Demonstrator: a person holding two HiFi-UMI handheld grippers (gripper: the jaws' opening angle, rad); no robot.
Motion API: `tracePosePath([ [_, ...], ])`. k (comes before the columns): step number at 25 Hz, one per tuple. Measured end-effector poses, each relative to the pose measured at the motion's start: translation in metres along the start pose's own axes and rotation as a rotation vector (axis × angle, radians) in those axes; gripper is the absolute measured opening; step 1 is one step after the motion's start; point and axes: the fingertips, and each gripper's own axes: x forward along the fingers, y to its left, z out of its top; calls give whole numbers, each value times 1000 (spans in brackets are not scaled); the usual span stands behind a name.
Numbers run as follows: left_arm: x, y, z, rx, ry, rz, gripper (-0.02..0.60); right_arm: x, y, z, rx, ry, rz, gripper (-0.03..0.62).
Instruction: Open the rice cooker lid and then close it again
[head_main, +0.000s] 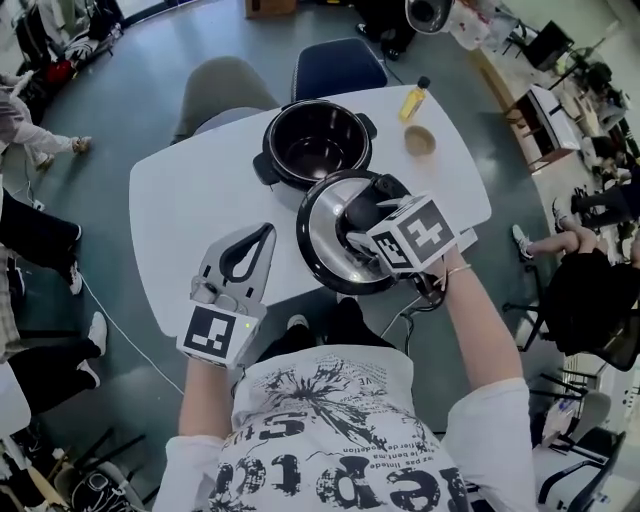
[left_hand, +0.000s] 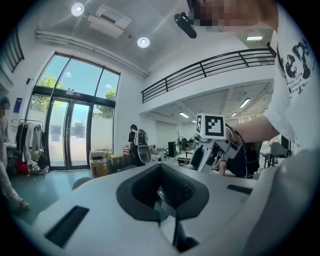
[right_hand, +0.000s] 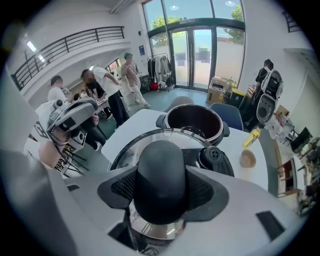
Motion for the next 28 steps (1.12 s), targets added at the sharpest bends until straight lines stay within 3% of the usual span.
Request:
tracePosePath([
  [7,-3,-31,1,4,-6,3,12,-5,9,-41,-2,16,19,291],
  [11,-8,-42,16,31,-16,23,12,-19,11,-39,-19,-11,27,291],
  [18,3,-77,22,49,-28,108,12,-35,-15,-52,-92,-29,47,291],
  [23,10,-95,25,51,-34,175,12,-45,-29,-50,-162,-35,67,291],
  [28,22,-88,25,48,-34,229,12,-39,-42,-23,-217,-52,79,291],
])
